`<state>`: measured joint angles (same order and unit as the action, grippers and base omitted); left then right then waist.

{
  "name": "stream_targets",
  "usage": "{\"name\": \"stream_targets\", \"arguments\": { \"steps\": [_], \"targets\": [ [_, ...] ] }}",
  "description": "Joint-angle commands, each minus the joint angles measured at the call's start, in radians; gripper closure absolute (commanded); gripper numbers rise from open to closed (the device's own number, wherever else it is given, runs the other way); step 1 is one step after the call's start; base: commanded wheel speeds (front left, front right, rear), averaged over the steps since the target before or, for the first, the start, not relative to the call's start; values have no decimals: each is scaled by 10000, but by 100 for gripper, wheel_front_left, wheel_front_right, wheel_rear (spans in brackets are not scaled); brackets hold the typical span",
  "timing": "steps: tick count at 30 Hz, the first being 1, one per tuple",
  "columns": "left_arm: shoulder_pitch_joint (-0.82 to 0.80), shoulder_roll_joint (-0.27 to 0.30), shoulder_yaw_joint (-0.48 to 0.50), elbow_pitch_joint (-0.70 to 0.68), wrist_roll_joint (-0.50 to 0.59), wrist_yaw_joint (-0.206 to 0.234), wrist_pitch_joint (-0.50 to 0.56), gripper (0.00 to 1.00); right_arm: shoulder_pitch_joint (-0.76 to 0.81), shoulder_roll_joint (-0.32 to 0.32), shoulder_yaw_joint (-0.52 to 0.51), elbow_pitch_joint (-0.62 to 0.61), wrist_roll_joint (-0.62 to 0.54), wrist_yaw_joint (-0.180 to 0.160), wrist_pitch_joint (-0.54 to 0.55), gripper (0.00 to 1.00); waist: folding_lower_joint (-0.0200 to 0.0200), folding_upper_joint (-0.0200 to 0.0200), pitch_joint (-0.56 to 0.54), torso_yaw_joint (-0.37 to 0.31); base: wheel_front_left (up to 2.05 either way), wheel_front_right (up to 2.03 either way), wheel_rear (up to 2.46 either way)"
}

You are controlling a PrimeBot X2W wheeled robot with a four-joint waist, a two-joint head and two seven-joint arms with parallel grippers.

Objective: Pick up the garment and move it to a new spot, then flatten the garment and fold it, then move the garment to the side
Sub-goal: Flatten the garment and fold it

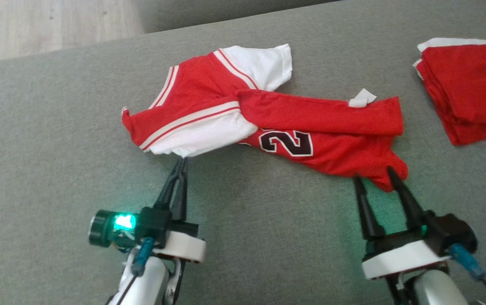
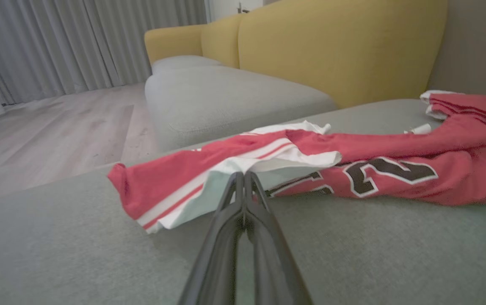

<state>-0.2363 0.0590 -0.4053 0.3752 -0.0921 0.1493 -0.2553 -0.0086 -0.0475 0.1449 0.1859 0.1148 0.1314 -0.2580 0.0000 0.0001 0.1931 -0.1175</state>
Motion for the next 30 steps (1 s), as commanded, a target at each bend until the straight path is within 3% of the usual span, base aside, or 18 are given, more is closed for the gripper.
{"name": "stream_targets", "arguments": {
  "steps": [1, 8, 13, 22, 30],
  "targets": [
    [-6, 133, 417, -438, 74, 91, -64, 100, -89, -81, 60, -265, 73, -7, -38, 0, 0, -1, -12, 102, 0, 0, 0],
    [185, 697, 1112, -1981, 313, 385, -64, 100, -647, -253, -710, 185, 653, -7, -38, 0, 0, -1, 146, 386, 0, 0, 0],
    [45, 1022, 1433, -2487, 417, 439, -64, 100, -1592, -1121, -816, 1159, 1150, -7, -20, 0, 0, -1, 504, 426, 0, 0, 0],
    [-266, 1082, 1579, -2761, 545, 542, -64, 100, -3548, -2886, 231, 2132, 3142, -7, 1998, 0, 0, -1, 1093, 489, 0, 0, 0],
    [-416, 1069, 1630, -2883, 570, 567, -64, 100, -4371, -3639, 1058, 2396, 4131, -7, 3236, 0, 0, -1, 1307, 669, 0, 0, 0]
  ]
}}
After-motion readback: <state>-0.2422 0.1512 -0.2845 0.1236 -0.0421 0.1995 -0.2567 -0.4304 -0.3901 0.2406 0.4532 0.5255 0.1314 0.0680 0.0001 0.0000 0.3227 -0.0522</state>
